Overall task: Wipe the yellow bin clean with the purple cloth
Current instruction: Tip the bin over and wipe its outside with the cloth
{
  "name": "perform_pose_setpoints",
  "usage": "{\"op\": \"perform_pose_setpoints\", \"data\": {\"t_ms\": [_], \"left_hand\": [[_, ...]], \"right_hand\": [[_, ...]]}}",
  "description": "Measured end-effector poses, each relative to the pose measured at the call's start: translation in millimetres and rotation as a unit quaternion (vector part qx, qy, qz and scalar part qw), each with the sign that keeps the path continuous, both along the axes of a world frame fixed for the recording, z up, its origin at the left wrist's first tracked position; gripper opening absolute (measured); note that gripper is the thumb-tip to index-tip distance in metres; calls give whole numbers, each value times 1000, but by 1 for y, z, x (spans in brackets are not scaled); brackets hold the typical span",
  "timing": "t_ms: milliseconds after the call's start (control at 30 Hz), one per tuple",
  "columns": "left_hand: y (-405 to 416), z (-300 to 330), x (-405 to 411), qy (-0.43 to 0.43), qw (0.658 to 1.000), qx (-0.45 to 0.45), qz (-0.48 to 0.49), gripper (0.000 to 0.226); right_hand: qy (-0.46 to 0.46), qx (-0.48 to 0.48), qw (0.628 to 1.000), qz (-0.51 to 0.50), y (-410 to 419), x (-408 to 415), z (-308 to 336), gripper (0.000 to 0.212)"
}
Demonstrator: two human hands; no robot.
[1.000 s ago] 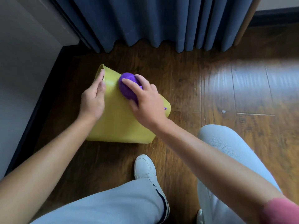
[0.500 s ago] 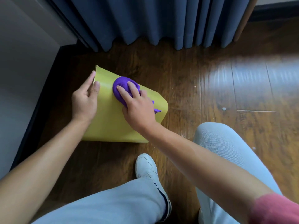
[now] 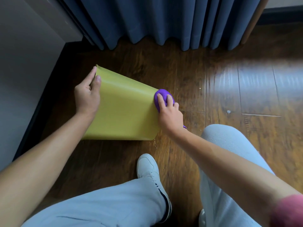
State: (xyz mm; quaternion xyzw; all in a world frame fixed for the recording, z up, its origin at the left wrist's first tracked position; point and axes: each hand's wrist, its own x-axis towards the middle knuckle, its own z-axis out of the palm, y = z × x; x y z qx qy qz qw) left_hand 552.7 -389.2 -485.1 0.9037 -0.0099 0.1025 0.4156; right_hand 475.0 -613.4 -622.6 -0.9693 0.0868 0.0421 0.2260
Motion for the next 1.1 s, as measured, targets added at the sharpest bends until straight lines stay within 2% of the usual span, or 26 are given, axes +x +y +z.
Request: {"op": "perform_pose_setpoints", "data": {"t_ms": [133, 267, 367, 467, 533, 633, 667, 733, 800, 867, 933, 1100], "left_hand": [[-8, 2, -1, 7, 1000, -9, -13, 48], [-11, 3, -2, 14, 1000, -9, -19, 48], [-5, 2, -3, 11, 1000, -6, -14, 48], [4, 0, -3, 10, 1000, 2, 0, 49], [11, -2, -4, 9, 1000, 9, 14, 47], [18, -6, -4, 3, 1000, 14, 24, 46], [19, -7, -3, 0, 1000, 16, 22, 46], [20, -8, -2, -5, 1000, 19, 18, 47], [19, -9, 1, -6, 1000, 17, 13, 47], [18, -9, 3, -8, 1000, 16, 7, 47], [18, -10, 4, -13, 1000, 18, 7, 48], [19, -11, 7, -11, 1000, 20, 15, 47]], "right_hand": [[24, 46, 997, -51, -13, -3, -10, 76], [27, 141, 983, -111, -14, -7, -19, 73], [27, 247, 955, -164, -15, -8, -27, 71], [95, 330, 917, -202, -20, -13, -32, 71], [127, 320, 910, -230, -20, -22, -38, 67], [71, 328, 889, -311, -23, -21, -33, 61], [28, 317, 899, -302, -25, -17, -27, 60], [-52, 280, 933, -219, -25, -3, -15, 64], [-80, 235, 962, -115, -19, 7, -6, 68], [-77, 171, 981, -53, -7, 4, -7, 70], [-81, 126, 987, -49, 3, -5, -15, 73], [-66, 99, 991, -64, 24, -19, -28, 77]]}}
